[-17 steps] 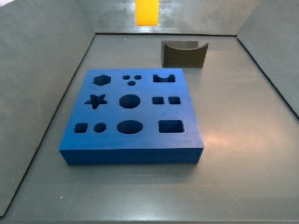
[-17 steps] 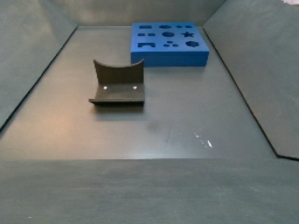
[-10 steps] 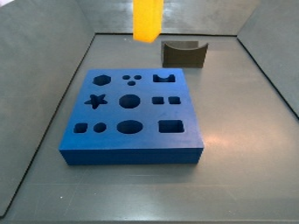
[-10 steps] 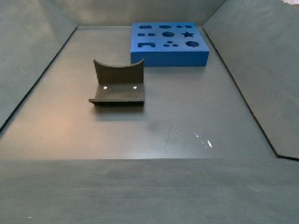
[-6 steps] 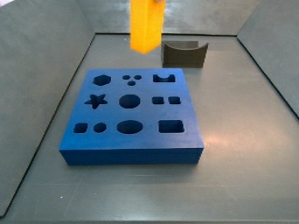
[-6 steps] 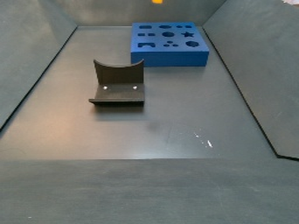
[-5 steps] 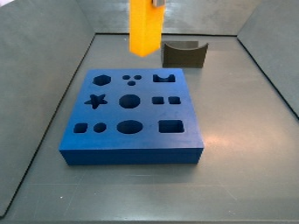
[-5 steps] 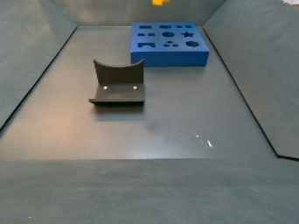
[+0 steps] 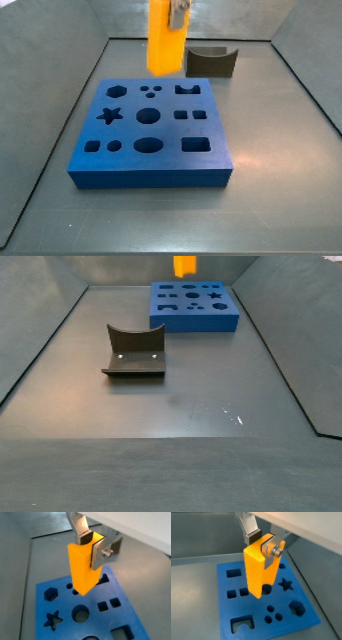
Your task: Insert the arch object.
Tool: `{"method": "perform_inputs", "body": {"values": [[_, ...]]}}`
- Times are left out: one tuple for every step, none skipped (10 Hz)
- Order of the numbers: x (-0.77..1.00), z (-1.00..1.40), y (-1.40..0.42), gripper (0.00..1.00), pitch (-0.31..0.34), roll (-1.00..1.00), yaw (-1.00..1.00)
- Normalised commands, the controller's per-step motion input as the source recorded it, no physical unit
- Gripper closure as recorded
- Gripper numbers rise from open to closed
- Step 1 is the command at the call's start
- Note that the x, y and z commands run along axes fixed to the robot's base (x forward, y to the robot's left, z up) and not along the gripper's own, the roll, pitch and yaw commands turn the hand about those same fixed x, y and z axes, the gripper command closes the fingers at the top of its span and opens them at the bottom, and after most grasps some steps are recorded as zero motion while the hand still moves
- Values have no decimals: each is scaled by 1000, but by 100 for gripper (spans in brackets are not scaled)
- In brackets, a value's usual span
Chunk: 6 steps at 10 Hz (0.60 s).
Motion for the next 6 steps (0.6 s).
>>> {"method": "perform_inputs", "body": {"values": [[37, -234, 20, 100, -3, 0, -1000], [0, -191, 160, 100, -26, 0, -874], [0, -183, 263, 100, -31, 0, -763], [0, -189, 317, 100, -27, 0, -706], [0, -200, 303, 100, -21, 0, -717], [0, -183, 271, 100, -40, -43, -700]]}}
